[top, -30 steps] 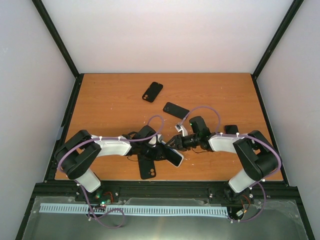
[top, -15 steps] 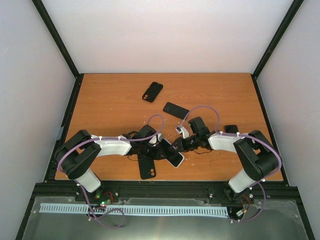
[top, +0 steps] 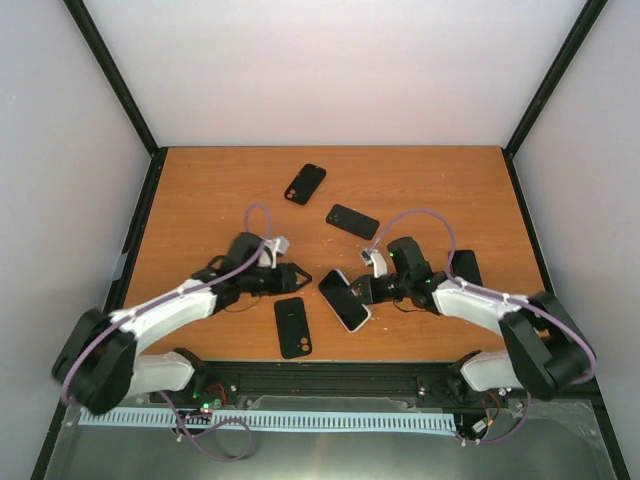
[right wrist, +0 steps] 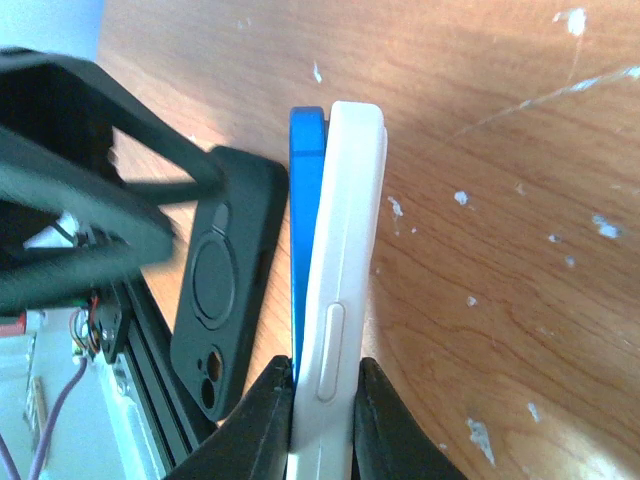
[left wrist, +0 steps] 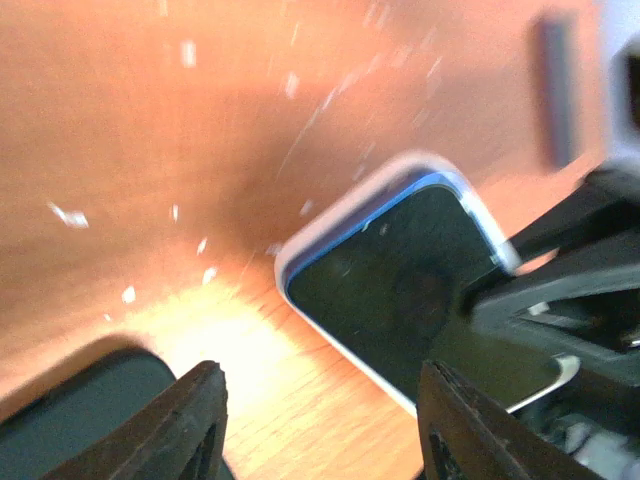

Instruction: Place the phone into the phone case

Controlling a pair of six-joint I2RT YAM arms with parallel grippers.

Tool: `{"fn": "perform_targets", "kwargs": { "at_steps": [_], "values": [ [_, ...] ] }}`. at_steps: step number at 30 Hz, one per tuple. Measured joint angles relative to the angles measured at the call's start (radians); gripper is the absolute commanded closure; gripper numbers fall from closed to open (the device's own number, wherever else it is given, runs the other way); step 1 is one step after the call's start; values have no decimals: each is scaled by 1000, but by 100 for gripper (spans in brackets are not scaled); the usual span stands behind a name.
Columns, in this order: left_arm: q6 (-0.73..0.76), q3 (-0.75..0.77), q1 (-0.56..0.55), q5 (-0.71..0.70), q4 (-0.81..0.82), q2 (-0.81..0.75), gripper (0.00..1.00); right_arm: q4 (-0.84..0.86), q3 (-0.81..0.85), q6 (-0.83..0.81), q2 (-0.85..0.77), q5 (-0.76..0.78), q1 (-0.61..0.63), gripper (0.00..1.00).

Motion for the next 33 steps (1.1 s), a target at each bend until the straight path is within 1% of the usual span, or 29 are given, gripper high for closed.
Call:
{"fn": "perform_targets", "kwargs": {
  "at_steps": [2, 5, 8, 11, 16, 22, 30, 33],
  "values": [
    [-11, -24, 69, 41, 24, -129, 30, 24, -22, 15, -82, 16, 0, 93],
    [-15, -25, 119, 103, 68, -261, 23, 77, -43, 34, -200, 29, 0, 93],
    [-15, -20, 132, 167, 100, -332, 19, 140, -62, 53, -303, 26, 0, 93],
    [-23, -18, 134, 236, 143, -360, 18, 204, -83, 73, -400, 20, 0, 93],
    [-69, -27, 134, 349, 282, -372, 20, 295, -106, 118, -499, -5, 0, 93],
    [-149, -69, 134, 442, 474, -365, 27, 427, -133, 222, -494, -79, 0, 93],
    [-204, -80, 134, 472, 572, -331, 35, 549, -150, 316, -473, -129, 0, 93],
    [-217, -82, 134, 475, 594, -319, 41, 599, -159, 344, -457, -140, 1, 92]
  ]
}}
